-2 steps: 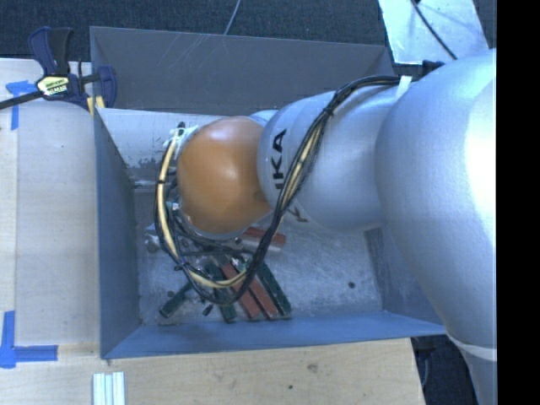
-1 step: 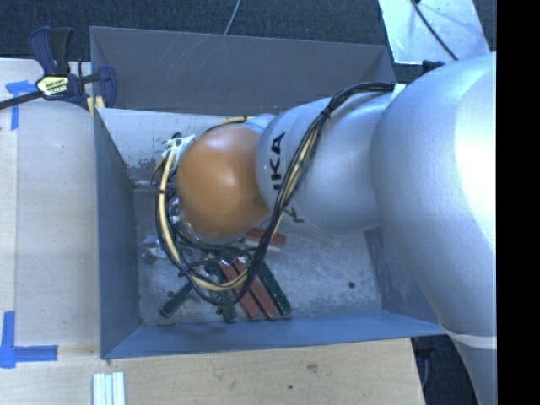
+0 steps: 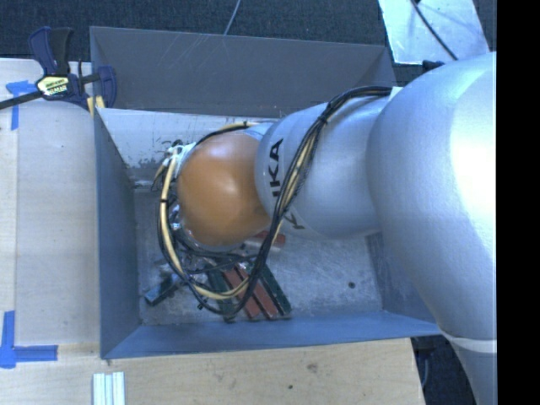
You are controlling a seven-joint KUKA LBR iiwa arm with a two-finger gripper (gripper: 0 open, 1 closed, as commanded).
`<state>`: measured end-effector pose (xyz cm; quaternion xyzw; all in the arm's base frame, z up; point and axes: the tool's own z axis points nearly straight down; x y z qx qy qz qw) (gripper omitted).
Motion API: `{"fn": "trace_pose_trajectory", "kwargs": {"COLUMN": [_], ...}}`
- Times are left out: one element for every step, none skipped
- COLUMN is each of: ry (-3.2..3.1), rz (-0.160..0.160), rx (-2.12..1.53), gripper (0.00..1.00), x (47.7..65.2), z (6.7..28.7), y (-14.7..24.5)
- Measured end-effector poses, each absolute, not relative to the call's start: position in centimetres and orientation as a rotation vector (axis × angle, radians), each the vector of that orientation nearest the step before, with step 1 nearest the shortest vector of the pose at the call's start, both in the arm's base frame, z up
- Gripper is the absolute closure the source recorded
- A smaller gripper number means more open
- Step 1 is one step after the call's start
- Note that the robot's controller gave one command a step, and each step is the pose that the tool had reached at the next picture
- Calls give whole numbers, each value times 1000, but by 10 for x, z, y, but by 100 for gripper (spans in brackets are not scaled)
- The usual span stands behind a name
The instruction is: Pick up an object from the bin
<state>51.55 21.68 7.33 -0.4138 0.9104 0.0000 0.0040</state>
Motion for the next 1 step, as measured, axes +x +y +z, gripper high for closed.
{"fn": "trace_pose_trajectory", "kwargs": {"ry": [2853], "rz": [0], "rx": [-1296], "gripper": [100], "x": [516], "z": [73], "y": [217]}}
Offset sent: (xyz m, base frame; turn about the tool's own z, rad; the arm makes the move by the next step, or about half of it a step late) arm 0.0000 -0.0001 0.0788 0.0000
